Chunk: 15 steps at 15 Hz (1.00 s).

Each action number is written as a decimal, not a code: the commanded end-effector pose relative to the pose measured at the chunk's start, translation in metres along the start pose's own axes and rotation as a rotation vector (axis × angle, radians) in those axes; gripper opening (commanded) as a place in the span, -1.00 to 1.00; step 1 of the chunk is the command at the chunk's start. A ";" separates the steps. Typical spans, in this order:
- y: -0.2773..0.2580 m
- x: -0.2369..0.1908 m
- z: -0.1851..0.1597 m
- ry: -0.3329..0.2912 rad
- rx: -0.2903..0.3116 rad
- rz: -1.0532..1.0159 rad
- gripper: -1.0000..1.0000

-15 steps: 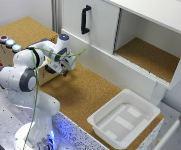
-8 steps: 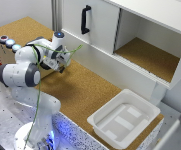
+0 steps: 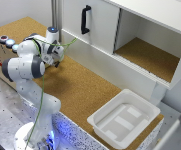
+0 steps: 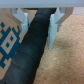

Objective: Push the drawer

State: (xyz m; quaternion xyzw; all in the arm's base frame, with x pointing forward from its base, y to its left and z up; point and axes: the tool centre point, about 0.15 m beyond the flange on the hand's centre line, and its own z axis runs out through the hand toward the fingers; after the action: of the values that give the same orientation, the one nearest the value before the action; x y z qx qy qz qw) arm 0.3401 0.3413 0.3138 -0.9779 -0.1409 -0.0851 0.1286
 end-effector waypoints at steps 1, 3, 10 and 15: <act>-0.039 0.037 -0.018 -0.001 -0.002 0.010 1.00; -0.039 0.032 -0.044 0.041 -0.028 0.027 1.00; -0.041 0.017 -0.128 0.136 -0.139 0.042 1.00; -0.035 0.022 -0.165 0.144 -0.201 0.087 1.00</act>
State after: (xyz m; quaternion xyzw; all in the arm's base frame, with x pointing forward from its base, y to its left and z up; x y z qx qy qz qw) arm 0.3299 0.3373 0.4419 -0.9741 -0.1060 -0.1673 0.1095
